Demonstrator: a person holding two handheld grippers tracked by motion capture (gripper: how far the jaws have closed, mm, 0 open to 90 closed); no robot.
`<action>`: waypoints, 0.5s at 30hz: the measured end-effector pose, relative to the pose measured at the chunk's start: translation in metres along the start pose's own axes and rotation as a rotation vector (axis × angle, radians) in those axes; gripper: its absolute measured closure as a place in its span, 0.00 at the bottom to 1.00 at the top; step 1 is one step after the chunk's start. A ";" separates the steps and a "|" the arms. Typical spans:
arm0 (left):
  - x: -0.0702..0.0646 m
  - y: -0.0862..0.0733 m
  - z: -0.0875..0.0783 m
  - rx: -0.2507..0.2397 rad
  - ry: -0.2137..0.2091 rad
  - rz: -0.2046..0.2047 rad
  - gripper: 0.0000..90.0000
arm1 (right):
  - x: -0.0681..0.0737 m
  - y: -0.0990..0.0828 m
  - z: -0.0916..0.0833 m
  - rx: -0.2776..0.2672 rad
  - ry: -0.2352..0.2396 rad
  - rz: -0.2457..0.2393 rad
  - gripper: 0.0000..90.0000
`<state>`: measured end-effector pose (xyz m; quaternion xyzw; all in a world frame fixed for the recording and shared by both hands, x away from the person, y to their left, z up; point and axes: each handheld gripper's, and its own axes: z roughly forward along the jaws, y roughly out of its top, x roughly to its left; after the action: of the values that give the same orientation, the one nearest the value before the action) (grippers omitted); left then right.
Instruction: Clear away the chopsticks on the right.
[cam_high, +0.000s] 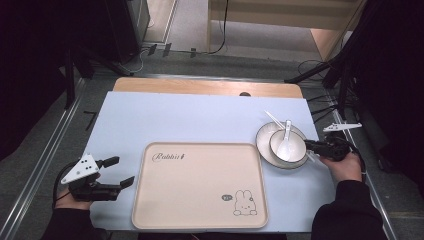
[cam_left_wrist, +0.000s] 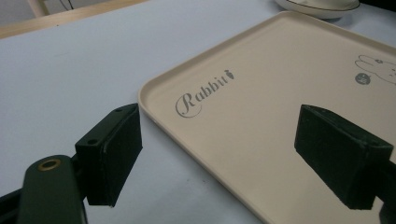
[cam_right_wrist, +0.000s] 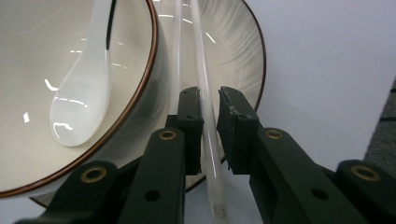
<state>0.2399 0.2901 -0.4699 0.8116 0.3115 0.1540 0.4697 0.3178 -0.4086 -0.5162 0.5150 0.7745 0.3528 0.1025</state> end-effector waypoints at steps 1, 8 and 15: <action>0.000 0.000 0.000 0.002 -0.001 0.001 0.17 | 0.000 0.001 0.002 0.010 0.005 0.005 0.89; 0.000 0.000 0.000 0.000 -0.002 0.001 0.17 | -0.002 0.003 0.010 0.031 0.024 0.009 0.93; 0.000 -0.001 0.001 0.017 -0.002 0.005 0.17 | -0.002 0.003 0.009 0.030 0.016 0.007 0.94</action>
<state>0.2405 0.2897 -0.4714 0.8164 0.3104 0.1516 0.4628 0.3255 -0.4060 -0.5211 0.5163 0.7787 0.3456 0.0876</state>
